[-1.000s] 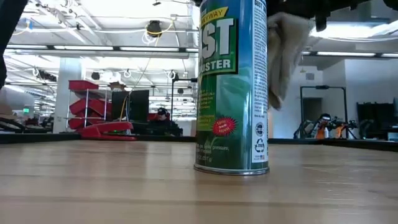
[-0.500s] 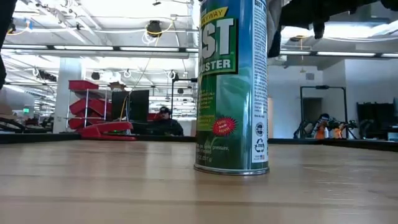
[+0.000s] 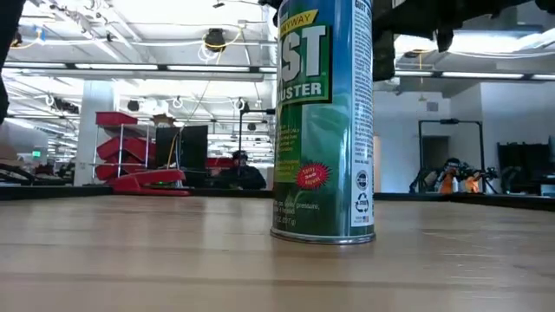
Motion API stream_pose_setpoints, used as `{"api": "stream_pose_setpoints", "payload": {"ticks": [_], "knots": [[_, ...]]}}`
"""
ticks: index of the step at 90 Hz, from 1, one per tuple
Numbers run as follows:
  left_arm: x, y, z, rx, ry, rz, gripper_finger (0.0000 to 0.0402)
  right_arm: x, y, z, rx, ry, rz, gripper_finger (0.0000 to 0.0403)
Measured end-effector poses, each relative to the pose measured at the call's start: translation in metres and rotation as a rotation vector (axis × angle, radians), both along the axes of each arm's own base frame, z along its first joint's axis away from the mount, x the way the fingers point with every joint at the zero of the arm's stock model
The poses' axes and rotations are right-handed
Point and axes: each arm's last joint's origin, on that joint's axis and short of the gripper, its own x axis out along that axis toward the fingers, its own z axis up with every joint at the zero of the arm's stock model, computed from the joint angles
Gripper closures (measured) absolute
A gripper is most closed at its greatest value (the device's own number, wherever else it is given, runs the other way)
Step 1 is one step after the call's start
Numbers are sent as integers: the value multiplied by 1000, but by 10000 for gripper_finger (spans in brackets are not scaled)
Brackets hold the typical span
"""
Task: Apply microfiber cloth
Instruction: Wipe the back of the black phone with the white microfiber cloth
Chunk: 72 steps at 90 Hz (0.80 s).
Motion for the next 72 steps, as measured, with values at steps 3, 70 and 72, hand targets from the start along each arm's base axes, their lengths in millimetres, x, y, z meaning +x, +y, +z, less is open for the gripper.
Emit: {"api": "stream_pose_setpoints", "payload": {"ticks": [3,70,72], "knots": [[0,-2,0,3,2,6,401,0,-1,-1,-2,8,-7,389],[-2,-57,-1,-86,-47,-82,401,1,-26,-4,-26,51,-213,389],[-2,-57,-1,-80,-49,-74,401,1,-27,-4,-24,49,-203,389]]}}
